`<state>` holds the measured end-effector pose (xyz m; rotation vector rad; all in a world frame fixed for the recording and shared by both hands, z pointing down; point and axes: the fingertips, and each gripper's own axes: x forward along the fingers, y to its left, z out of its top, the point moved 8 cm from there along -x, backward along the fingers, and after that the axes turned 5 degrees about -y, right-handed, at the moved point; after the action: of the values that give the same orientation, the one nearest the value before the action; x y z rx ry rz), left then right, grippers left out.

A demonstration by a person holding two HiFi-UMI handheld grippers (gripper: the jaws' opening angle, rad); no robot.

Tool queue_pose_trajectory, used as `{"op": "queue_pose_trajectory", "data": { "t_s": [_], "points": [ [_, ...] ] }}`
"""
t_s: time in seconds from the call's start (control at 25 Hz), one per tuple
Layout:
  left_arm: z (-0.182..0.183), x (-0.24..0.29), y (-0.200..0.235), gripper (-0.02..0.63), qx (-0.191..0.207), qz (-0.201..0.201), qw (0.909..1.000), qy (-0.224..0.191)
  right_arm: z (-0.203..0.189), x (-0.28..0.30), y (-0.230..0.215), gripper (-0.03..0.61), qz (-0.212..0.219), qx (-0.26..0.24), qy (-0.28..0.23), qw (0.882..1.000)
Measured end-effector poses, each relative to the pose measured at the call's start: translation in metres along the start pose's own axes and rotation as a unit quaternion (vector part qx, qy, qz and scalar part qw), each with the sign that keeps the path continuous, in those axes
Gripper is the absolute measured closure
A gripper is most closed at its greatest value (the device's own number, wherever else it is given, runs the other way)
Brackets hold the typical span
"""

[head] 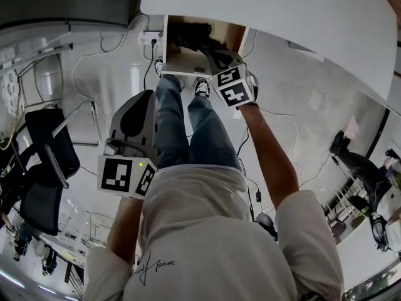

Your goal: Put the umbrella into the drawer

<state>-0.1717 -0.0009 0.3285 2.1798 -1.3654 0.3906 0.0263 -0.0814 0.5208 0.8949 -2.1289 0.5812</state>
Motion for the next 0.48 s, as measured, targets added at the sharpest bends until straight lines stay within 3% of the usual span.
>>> {"op": "queue_pose_trajectory", "data": {
  "t_s": [0.48],
  "points": [
    [0.007, -0.011, -0.012, 0.598, -0.002, 0.006, 0.9998, -0.02, 0.028, -0.051, 0.011, 0.561, -0.002, -0.04, -0.044, 0.998]
  ]
}}
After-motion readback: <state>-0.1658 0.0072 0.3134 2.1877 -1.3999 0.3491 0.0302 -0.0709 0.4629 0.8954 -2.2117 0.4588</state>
